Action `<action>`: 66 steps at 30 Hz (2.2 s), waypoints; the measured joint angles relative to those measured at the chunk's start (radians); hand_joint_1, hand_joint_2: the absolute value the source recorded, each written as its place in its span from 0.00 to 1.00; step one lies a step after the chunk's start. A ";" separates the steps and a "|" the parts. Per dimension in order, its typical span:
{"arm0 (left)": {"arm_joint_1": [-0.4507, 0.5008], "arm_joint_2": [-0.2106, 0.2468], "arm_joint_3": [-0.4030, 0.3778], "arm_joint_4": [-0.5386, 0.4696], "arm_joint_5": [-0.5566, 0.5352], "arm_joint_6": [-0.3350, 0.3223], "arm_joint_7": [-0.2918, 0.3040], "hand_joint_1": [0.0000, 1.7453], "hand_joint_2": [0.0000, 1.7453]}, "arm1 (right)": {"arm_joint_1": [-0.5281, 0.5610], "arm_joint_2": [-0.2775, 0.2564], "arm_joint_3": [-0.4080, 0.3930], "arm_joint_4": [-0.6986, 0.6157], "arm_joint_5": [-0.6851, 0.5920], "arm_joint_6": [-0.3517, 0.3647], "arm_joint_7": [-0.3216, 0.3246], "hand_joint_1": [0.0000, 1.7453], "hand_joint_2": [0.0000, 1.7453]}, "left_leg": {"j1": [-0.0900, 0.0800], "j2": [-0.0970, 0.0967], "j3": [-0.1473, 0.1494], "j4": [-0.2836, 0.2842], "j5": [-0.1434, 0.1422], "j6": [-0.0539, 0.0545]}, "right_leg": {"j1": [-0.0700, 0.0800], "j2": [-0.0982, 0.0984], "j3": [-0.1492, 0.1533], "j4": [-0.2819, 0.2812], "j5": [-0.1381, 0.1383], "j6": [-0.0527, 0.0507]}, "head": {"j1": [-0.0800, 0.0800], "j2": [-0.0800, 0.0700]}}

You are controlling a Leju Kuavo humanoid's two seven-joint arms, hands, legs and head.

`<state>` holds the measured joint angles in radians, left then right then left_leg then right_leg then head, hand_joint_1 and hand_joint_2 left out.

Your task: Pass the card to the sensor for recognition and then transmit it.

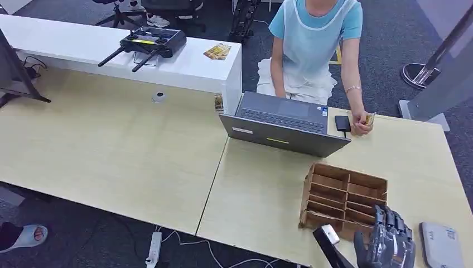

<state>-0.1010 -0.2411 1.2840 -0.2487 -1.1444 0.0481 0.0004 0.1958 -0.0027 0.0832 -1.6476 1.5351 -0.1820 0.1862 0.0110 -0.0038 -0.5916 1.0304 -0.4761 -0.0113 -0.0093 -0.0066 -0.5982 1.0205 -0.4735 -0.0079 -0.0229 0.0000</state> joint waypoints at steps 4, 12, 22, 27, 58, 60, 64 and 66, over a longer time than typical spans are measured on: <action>0.000 0.000 0.000 0.000 0.002 0.000 0.000 0.00 0.00 | -0.003 0.000 0.000 0.010 0.000 -0.001 0.000 0.38 1.00 | 0.000 0.000 0.000 0.000 0.000 0.000 | 0.000 0.000 0.000 0.000 0.000 0.000 | 0.000 0.000; 0.000 0.000 0.000 0.000 0.002 0.000 0.000 0.00 0.00 | -0.006 -0.002 -0.005 0.033 0.000 -0.005 -0.001 0.40 1.00 | 0.000 0.000 0.000 0.000 0.000 0.000 | 0.000 0.000 0.000 0.000 0.000 0.000 | 0.000 0.000; 0.000 0.000 0.000 0.000 0.003 0.000 0.000 0.00 0.00 | -0.012 -0.006 -0.008 0.047 0.000 -0.012 0.015 0.41 1.00 | 0.000 0.000 0.000 0.000 0.000 0.000 | 0.000 0.000 0.000 0.000 0.000 0.000 | 0.000 0.000; 0.000 0.000 0.000 0.000 0.001 0.000 0.000 0.00 0.00 | -0.022 -0.034 0.004 0.047 0.000 -0.021 0.066 0.38 1.00 | 0.000 0.000 0.000 0.000 0.000 0.000 | 0.000 0.000 0.000 0.000 0.000 0.000 | 0.000 0.000; 0.000 0.000 0.000 0.000 0.025 0.003 -0.010 0.00 0.00 | -0.037 -0.077 0.047 0.066 0.000 -0.030 0.100 0.45 1.00 | 0.000 0.000 0.000 0.000 0.000 0.000 | 0.000 0.000 0.000 0.000 0.000 0.000 | 0.000 0.000; 0.000 0.000 0.000 0.000 0.024 0.004 -0.009 0.00 0.00 | -0.037 -0.079 0.049 0.070 0.000 -0.030 0.100 0.45 1.00 | 0.000 0.000 0.000 0.000 0.000 0.000 | 0.000 0.000 0.000 0.000 0.000 0.000 | 0.000 0.000; 0.000 0.000 0.000 0.000 0.022 0.003 -0.003 0.00 0.00 | -0.038 -0.089 0.058 0.076 0.000 -0.027 0.124 0.44 1.00 | 0.000 0.000 0.000 0.000 0.000 0.000 | 0.000 0.000 0.000 0.000 0.000 0.000 | 0.000 0.000; 0.000 0.000 0.000 0.000 0.020 0.003 -0.003 0.00 0.00 | -0.039 -0.095 0.063 0.078 0.000 -0.025 0.128 0.44 1.00 | 0.000 0.000 0.000 0.000 0.000 0.000 | 0.000 0.000 0.000 0.000 0.000 0.000 | 0.000 0.000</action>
<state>-0.1011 -0.2415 1.2840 -0.2487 -1.1246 0.0515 -0.0027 0.1570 -0.0973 0.1461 -1.5694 1.5354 -0.2071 0.3143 0.0109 -0.0038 -0.5917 1.0304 -0.4761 -0.0113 -0.0093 -0.0066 -0.5982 1.0204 -0.4735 -0.0079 -0.0229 0.0000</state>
